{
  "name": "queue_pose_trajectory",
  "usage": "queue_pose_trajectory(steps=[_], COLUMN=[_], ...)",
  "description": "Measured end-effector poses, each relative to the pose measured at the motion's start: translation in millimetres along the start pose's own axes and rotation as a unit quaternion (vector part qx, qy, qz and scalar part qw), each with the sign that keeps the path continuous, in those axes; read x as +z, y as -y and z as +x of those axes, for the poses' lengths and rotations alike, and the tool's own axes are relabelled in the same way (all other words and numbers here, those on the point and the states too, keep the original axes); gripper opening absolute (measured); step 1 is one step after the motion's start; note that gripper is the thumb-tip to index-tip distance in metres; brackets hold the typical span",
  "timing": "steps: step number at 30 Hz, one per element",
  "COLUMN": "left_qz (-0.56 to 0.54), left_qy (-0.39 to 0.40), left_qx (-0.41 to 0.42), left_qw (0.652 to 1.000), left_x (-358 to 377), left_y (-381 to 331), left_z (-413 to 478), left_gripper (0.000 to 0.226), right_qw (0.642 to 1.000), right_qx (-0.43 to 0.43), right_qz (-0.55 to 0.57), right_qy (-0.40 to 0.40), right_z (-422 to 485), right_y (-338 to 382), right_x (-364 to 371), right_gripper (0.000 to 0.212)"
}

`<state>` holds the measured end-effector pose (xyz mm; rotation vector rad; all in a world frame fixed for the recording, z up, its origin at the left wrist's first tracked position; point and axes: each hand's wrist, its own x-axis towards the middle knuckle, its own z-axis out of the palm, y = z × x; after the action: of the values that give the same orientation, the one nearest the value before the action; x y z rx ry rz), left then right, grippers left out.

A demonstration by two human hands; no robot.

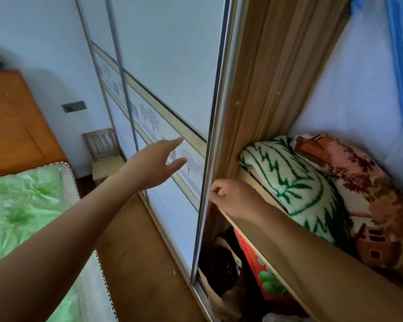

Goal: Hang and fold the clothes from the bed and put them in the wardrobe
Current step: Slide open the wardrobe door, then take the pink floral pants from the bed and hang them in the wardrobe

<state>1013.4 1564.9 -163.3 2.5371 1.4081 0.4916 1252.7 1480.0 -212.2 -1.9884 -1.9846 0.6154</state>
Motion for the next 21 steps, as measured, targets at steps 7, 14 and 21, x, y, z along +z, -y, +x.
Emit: queue_pose_trajectory(steps=[7, 14, 21], left_qz=[0.027, 0.005, -0.018], left_qy=[0.141, 0.142, 0.113], left_qx=[-0.238, -0.408, -0.552], left_qw=[0.961, 0.902, 0.826], left_x=[26.2, 28.6, 26.7], left_y=[43.8, 82.2, 113.6], left_z=[-130.0, -269.9, -394.7], left_gripper=[0.061, 0.067, 0.068], right_qw=[0.988, 0.944, 0.872], right_qx=[-0.096, -0.233, -0.363], right_qz=[-0.040, -0.099, -0.173], right_qy=[0.111, 0.210, 0.280], right_z=[1.6, 11.5, 13.3], right_y=[33.1, 117.7, 232.1], right_x=[41.7, 115.0, 200.1], right_gripper=[0.035, 0.043, 0.042])
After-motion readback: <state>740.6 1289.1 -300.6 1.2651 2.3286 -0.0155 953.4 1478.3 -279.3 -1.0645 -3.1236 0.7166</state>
